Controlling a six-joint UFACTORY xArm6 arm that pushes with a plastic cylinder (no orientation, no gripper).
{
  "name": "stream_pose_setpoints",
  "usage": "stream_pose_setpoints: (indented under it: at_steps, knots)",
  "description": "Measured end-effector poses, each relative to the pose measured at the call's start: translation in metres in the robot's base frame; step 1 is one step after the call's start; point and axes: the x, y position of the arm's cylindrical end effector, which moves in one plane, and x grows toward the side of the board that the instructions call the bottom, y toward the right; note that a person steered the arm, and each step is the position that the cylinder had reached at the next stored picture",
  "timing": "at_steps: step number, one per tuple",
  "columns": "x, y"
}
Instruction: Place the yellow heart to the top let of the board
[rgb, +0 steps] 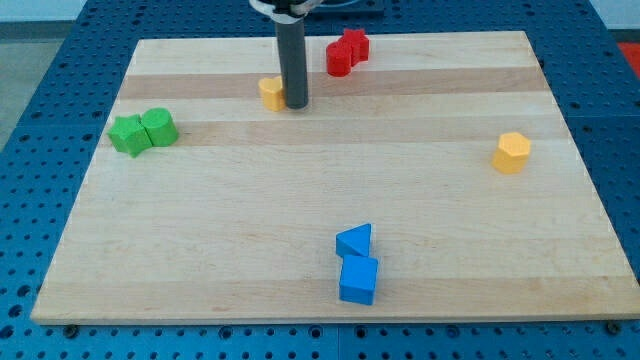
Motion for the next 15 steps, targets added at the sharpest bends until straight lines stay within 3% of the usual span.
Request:
stream_pose_setpoints:
  at_steps: [5, 8, 10, 15]
  knots:
    - [-0.021, -0.093]
    - [-0.055, -0.105]
    - [-0.061, -0.143]
    - [-0.108, -0.122]
